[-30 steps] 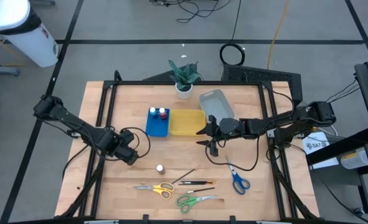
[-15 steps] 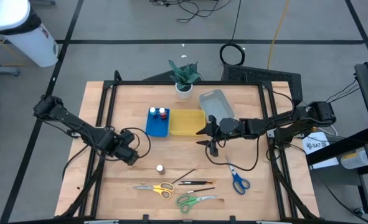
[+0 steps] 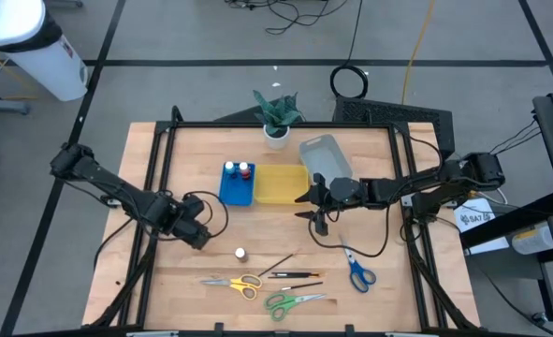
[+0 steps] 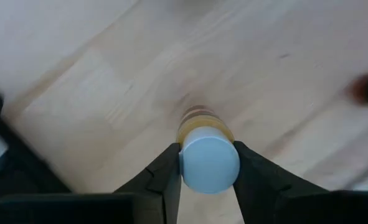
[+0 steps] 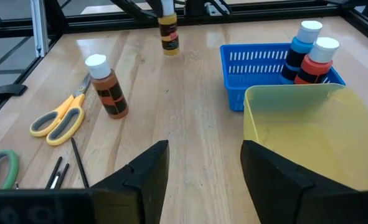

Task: Pick & Place Paint Supplies
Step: Put the yellow paint bottle into the blue bin

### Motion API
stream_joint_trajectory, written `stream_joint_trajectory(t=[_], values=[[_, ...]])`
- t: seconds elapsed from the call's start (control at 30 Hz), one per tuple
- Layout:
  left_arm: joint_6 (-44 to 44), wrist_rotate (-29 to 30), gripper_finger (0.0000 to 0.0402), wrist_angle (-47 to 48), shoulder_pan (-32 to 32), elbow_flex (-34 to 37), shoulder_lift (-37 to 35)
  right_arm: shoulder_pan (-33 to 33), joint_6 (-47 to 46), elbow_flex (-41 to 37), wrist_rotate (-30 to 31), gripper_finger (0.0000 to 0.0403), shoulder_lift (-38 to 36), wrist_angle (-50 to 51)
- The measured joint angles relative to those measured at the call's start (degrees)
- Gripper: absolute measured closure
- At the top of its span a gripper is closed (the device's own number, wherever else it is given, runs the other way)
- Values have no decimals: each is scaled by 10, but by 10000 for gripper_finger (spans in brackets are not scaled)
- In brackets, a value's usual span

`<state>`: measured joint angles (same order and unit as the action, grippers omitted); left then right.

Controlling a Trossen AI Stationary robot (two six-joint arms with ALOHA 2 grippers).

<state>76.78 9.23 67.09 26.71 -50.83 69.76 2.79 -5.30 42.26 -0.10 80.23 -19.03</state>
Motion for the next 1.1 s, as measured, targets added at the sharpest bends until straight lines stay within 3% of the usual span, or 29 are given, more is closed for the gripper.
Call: stream_joint_trajectory(t=[0.23,0.47,0.73,1.1], values=[[-94,75,279,2,-38,-102,0,0,0,0,0,219,0,0],[-253,101,279,-3,-149,-165,0,0,-11,0,0,220,0,0],[-361,53,279,-20,-290,-165,22,0,-11,0,0,220,0,0],[-428,-2,279,-57,-339,-165,116,0,-9,0,0,222,0,0]])
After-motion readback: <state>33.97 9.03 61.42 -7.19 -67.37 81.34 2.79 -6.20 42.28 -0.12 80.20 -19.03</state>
